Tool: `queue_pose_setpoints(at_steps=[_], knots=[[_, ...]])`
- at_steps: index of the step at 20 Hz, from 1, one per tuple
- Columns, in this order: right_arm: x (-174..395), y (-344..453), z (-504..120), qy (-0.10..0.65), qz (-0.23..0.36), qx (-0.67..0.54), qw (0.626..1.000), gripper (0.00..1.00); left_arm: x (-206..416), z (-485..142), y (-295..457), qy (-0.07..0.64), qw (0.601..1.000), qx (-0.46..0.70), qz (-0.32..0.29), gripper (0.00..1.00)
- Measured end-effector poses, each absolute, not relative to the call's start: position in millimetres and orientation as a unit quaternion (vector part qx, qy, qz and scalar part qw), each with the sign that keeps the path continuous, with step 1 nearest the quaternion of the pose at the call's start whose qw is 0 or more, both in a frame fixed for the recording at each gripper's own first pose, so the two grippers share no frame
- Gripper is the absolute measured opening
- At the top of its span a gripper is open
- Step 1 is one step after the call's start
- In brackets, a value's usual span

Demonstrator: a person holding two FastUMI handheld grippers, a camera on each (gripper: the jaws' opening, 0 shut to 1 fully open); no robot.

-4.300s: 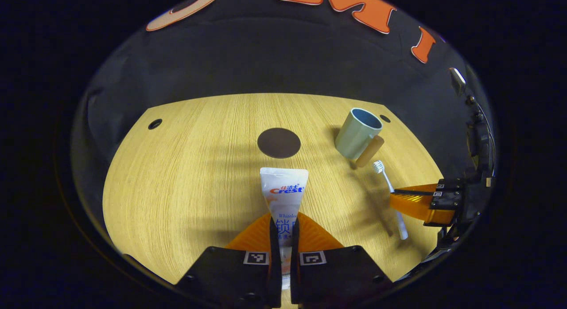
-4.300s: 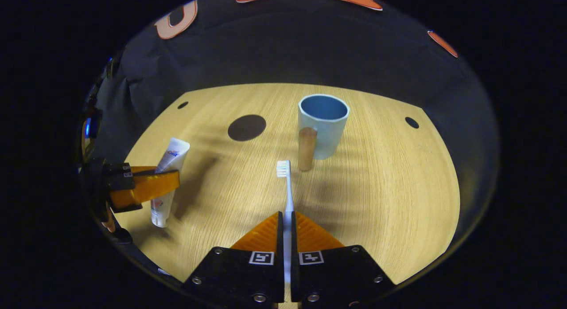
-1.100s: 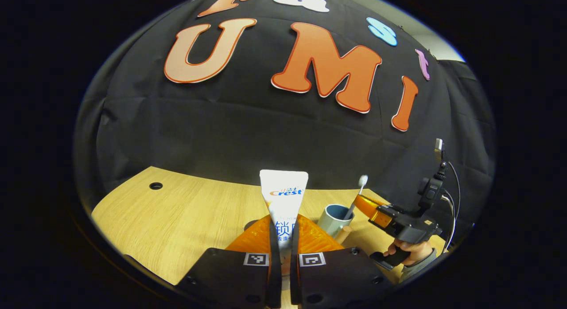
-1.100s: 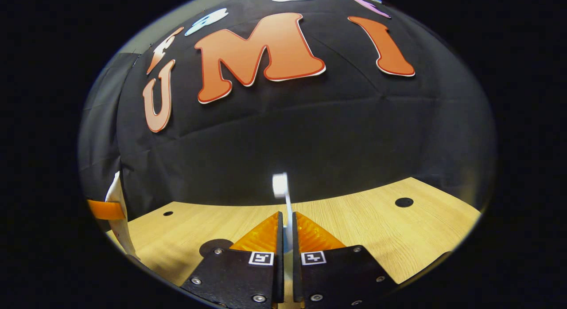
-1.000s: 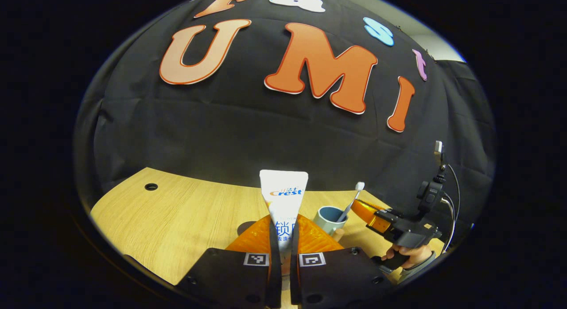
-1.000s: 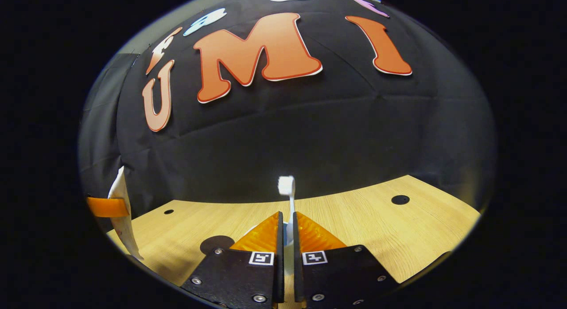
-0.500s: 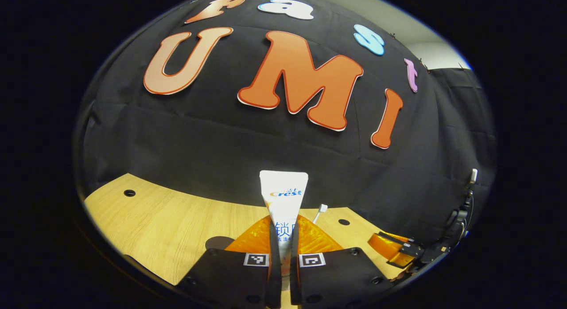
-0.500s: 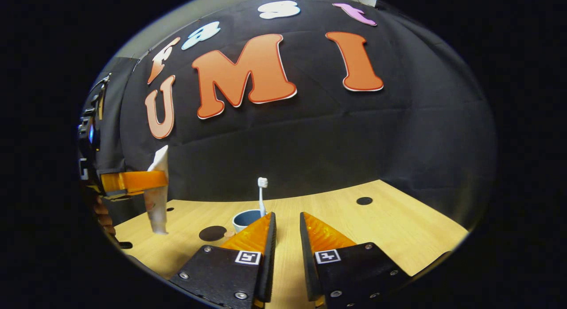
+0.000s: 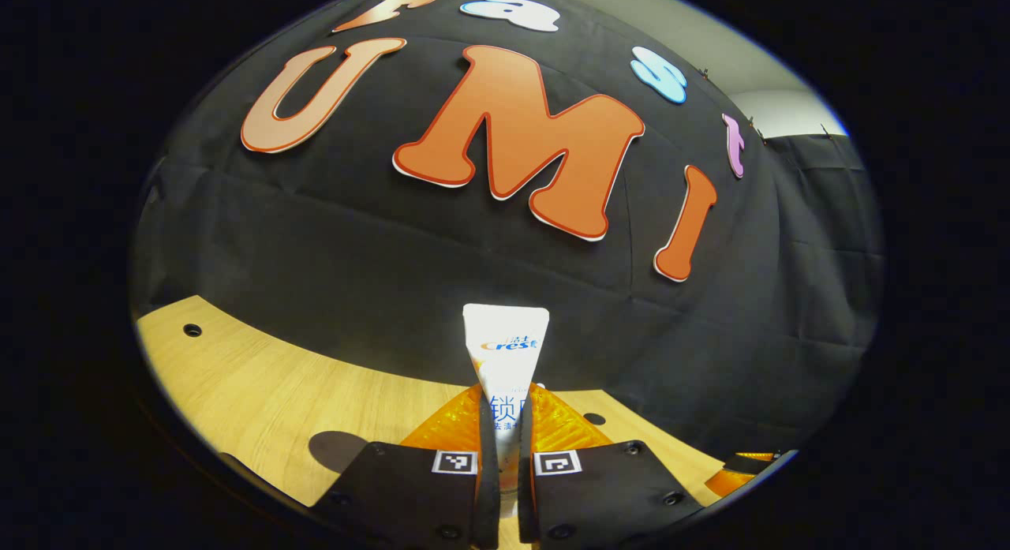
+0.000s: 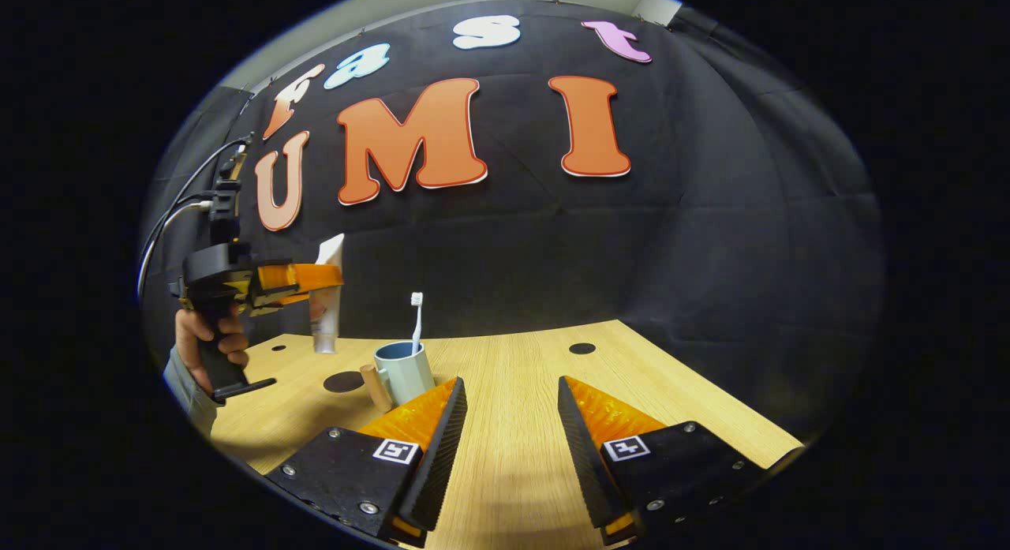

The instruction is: Put the toothbrush and toothpaste on the desktop into the cup, then pick up the cup and place it on the coaster on the desktop.

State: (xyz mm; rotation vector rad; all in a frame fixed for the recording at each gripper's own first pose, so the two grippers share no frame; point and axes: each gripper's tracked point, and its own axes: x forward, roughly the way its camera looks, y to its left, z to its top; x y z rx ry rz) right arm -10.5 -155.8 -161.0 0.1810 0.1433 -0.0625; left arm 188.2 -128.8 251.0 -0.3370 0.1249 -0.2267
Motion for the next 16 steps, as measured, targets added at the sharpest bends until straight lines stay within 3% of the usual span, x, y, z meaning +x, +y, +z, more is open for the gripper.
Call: queue_pose_setpoints(at_steps=[9, 16], knots=[[-45, -157, -171, 0.096, -0.007, 0.068, 0.993, 0.83, 229, 246, -146, 0.017, 0.978, -0.170, -0.118, 0.12], [-58, -161, -162, 0.091, -0.016, 0.057, 0.994, 0.86, 249, 221, -166, 0.020, 0.975, -0.174, -0.140, 0.17]])
